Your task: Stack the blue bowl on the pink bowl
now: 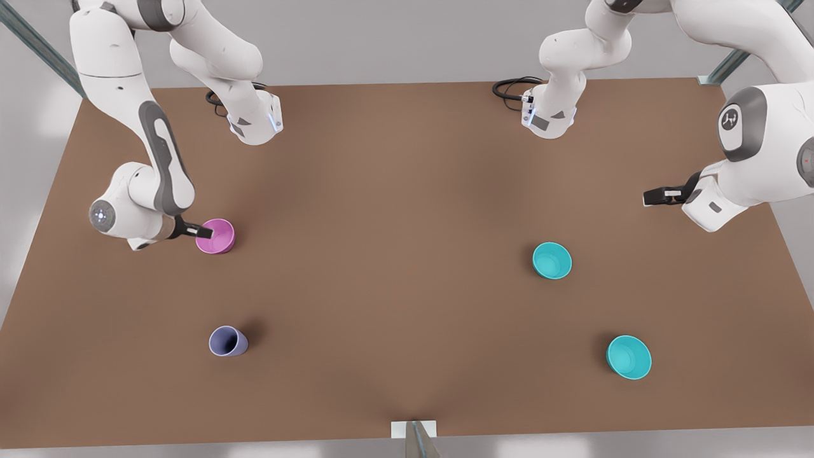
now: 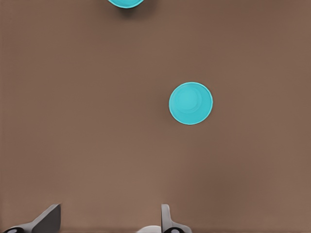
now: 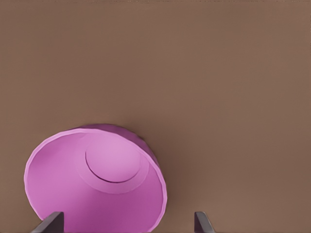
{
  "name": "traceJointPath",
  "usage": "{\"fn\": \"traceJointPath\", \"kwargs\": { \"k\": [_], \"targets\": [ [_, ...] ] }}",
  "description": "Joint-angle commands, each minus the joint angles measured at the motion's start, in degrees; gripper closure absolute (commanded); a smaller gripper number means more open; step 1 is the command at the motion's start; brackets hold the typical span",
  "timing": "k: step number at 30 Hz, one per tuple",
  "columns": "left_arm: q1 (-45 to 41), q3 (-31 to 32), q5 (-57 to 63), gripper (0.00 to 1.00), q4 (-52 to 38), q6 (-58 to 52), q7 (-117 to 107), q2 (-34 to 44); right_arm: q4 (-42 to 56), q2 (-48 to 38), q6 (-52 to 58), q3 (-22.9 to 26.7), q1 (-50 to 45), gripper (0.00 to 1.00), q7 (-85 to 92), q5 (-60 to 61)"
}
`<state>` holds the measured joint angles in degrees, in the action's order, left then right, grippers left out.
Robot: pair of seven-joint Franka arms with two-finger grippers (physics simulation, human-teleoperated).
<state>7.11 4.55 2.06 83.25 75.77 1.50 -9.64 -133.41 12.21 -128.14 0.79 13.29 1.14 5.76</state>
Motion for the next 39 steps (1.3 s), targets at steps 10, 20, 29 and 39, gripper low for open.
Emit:
{"fn": "traceJointPath", "kwargs": {
  "k": [10,20,29,39],
  "targets": [
    [0.0,0.0,0.3,0.00,0.1,-0.4,0.0,-0.2,-4.1,3.0,-12.0,-0.2,1.8,0.00,0.6,1.3],
    [0.0,0.0,0.3,0.00,0.1,-1.5,-0.1,-0.1,-2.5,5.1,-13.1,-0.5,1.1,0.53,0.8,2.1],
    [0.0,0.0,0.0,0.00,0.0,-1.4,-0.1,-0.2,7.7,3.9,-0.4,-4.6,0.8,0.79,0.7,7.6],
    [0.0,0.0,-0.2,0.00,0.3,-1.5,-0.1,-0.5,46.2,25.1,2.0,-23.7,-17.9,0.79,-14.3,22.6]
  ]
}}
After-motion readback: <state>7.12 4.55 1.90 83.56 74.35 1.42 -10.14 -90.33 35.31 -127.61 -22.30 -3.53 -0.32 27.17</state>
